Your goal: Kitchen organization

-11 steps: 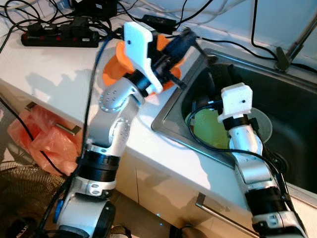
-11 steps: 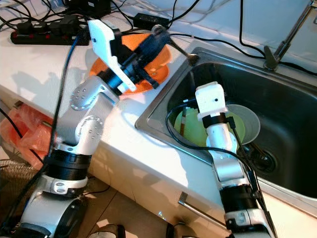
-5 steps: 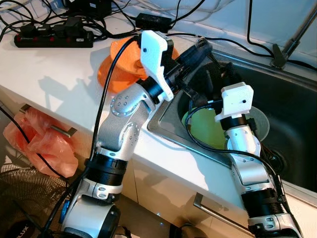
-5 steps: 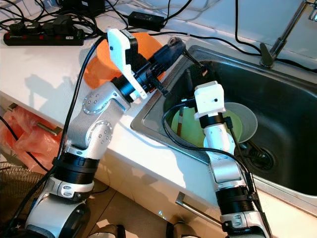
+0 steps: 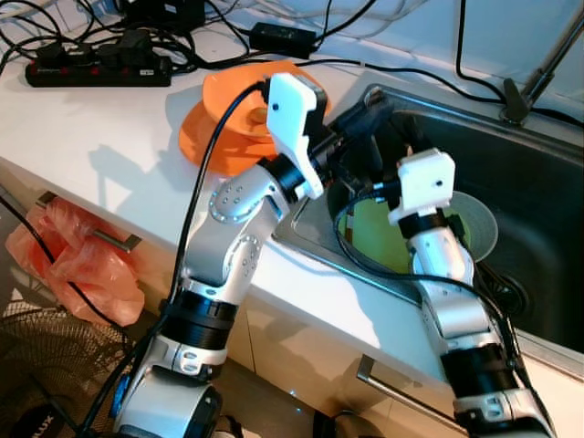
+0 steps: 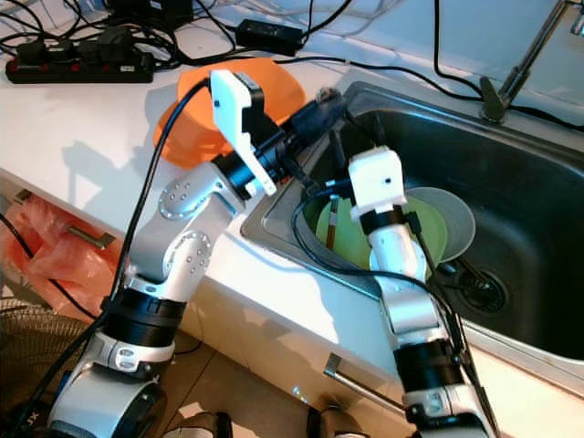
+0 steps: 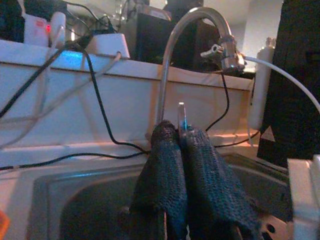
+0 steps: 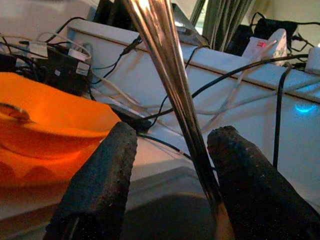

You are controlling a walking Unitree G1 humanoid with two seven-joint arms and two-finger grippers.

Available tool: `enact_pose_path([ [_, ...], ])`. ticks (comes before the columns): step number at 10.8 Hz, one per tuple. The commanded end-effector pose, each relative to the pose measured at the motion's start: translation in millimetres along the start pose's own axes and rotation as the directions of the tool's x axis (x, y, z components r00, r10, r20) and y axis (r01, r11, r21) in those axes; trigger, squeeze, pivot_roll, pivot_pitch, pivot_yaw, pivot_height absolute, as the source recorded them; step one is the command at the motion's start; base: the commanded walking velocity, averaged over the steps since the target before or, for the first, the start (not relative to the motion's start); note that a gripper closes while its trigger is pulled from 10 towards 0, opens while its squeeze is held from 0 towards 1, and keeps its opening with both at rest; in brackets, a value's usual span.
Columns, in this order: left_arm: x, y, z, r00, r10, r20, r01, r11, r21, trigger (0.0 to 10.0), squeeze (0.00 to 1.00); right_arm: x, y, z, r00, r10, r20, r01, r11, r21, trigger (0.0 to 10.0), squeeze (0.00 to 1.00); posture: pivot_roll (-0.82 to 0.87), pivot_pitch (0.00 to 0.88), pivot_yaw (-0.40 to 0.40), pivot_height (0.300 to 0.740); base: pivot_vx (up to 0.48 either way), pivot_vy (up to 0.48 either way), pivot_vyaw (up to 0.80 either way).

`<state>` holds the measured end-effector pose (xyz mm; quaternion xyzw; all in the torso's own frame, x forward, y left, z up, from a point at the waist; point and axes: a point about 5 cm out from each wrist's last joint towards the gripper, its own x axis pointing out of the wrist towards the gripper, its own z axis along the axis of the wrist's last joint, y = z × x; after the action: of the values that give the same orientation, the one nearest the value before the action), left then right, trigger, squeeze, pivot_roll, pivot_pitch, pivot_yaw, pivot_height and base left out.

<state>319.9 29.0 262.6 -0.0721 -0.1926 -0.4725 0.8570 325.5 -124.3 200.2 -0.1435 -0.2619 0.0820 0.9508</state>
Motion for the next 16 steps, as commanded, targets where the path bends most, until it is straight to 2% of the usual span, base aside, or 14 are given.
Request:
enact_pose_path([
  [1, 2.4, -6.8, 1, 1.000, -0.031, 0.004, 0.031, 0.999, 0.008, 10.0, 0.00, 3.4, -1.0, 0, 1.000, 0.017, -0.012, -0.017, 1.000, -0.010, 10.0, 0.00, 0.04, 0.141, -0.020, 0.740, 0.000, 0.000, 0.00],
  [7, 0.0, -5.7, -5, 1.000, -0.017, -0.021, 0.017, 0.999, 0.033, 10.0, 0.00, 14.1, -9.4, -1, 0.999, 0.016, -0.050, -0.018, 0.999, -0.027, 10.0, 0.00, 0.03, 0.137, -0.033, 0.740, 0.000, 0.000, 0.00],
  [13, -6.5, 7.0, -3, 0.998, 0.053, -0.016, -0.052, 0.995, 0.081, 10.0, 0.00, 9.6, -11.0, -11, 0.994, 0.024, -0.107, -0.027, 0.999, -0.034, 10.0, 0.00, 0.03, 0.117, -0.033, 0.740, 0.000, 0.000, 0.00],
  [16, -6.3, 5.9, -4, 0.999, 0.052, -0.014, -0.051, 0.995, 0.084, 10.0, 0.00, 9.6, -9.4, -12, 0.993, 0.036, -0.114, -0.041, 0.999, -0.036, 10.0, 0.00, 0.04, 0.110, -0.037, 0.740, 0.000, 0.000, 0.00],
])
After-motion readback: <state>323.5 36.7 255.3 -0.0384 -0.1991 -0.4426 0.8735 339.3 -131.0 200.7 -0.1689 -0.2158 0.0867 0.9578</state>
